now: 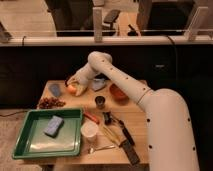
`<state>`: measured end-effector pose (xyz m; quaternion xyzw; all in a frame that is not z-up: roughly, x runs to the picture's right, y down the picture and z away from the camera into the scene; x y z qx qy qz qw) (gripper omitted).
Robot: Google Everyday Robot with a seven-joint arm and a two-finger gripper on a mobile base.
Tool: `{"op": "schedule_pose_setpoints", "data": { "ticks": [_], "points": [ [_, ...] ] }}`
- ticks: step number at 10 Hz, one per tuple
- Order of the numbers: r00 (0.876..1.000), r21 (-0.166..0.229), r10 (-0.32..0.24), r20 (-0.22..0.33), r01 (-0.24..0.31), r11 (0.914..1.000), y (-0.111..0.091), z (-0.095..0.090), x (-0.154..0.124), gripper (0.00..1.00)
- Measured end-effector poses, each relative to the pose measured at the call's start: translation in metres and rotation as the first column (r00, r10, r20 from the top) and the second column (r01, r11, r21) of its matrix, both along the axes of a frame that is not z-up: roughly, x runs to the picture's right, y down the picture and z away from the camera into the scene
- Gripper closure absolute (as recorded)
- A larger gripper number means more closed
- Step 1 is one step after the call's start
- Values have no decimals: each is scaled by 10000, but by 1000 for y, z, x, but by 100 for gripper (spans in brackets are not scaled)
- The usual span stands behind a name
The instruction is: Place apple in paper cup
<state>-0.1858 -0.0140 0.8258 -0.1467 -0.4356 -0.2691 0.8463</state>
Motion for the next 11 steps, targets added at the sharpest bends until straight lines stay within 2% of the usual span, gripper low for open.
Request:
{"op": "schedule_pose_setpoints", "data": {
  "ticks": [2,4,6,8,10,11],
  "points": [
    [9978,-320,-598,279,607,9976,26,-23,7,100],
    [9916,-619,-1191,497,1220,9906,45,-41,12,100],
    [9793,-1049,-1884,745,1955,9751,61,-57,22,100],
    [9623,-1432,-2547,954,2664,9532,73,-69,31,100],
    [9529,-1630,-2834,1078,2982,9405,79,-78,38,100],
    [9436,-1845,-3096,1178,3271,9268,89,-85,45,100]
  ]
}}
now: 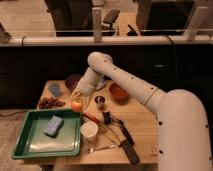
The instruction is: Place apple in paper cup
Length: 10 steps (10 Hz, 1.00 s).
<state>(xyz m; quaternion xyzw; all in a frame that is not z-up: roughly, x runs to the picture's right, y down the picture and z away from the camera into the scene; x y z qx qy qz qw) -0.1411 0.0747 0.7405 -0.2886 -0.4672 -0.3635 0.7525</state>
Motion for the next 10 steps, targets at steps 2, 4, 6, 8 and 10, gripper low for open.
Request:
{"op": "schedule_pose_setpoints", "data": {
  "ticks": [2,4,6,8,10],
  "points": [
    [9993,-268,-353,86,356,9990,12,-10,5,100],
    [9974,-593,-699,197,709,9957,26,-18,13,100],
    [9950,-844,-962,278,982,9916,37,-22,16,100],
    [9932,-1094,-1125,301,1151,9873,50,-29,27,100],
    [9923,-1294,-1211,263,1235,9839,59,-32,35,100]
  ]
}}
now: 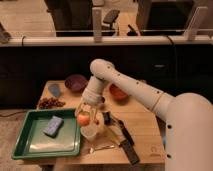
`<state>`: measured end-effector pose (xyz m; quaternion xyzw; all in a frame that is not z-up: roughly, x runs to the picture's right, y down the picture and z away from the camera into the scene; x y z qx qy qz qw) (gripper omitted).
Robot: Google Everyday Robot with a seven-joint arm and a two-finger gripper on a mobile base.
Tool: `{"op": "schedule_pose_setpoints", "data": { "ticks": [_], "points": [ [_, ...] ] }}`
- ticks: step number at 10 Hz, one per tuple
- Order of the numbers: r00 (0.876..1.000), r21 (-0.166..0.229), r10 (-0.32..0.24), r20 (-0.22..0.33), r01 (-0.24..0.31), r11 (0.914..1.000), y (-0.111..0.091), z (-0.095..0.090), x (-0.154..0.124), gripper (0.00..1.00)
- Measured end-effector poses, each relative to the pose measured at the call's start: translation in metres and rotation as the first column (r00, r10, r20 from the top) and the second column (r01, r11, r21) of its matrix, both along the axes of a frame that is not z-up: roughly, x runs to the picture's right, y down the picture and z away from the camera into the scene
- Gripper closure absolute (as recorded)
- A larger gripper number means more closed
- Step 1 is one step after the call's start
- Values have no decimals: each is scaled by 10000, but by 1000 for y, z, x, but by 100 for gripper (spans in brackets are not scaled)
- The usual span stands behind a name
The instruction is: Place apple in paper cup
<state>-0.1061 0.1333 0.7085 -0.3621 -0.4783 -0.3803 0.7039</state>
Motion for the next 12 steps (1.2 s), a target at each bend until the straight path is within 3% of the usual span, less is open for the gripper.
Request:
{"op": "schedule_pose_setpoints", "data": {
  "ticks": [6,7,8,12],
  "points": [
    [9998,-330,-178,-72,175,9993,15,-7,12,100],
    [9998,-335,-122,-168,116,9994,15,-7,14,96],
    [9997,-350,-123,-206,115,9993,16,-7,15,90],
    [9996,-400,-100,-274,89,9992,19,-7,20,51]
  ]
}}
